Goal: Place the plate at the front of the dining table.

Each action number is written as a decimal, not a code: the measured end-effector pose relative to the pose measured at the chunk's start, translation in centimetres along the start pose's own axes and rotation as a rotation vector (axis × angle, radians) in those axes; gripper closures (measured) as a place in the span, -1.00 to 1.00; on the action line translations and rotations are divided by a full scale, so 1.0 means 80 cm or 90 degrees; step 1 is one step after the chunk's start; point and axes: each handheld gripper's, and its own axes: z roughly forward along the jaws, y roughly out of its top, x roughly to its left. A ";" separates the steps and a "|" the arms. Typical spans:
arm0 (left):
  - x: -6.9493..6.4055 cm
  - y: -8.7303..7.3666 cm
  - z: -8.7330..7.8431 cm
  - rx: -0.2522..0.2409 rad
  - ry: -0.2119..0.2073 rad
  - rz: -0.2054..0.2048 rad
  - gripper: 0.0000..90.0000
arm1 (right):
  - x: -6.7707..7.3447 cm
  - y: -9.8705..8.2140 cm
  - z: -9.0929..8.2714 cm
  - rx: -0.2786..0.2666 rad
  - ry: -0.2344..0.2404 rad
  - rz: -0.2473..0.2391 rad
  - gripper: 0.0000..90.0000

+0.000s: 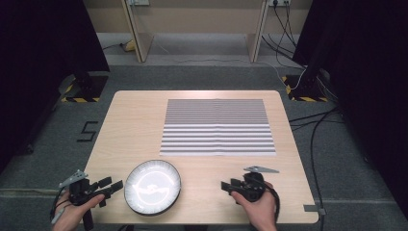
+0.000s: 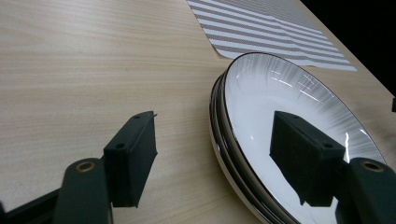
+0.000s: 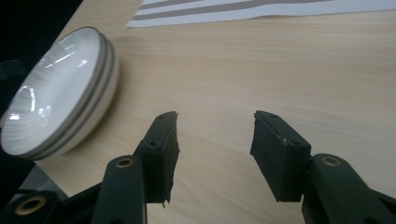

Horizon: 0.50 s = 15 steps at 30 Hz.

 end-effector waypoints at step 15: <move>-0.007 -0.006 0.006 0.022 -0.020 0.010 -0.17 | -0.002 -0.019 -0.002 -0.005 -0.004 0.001 0.14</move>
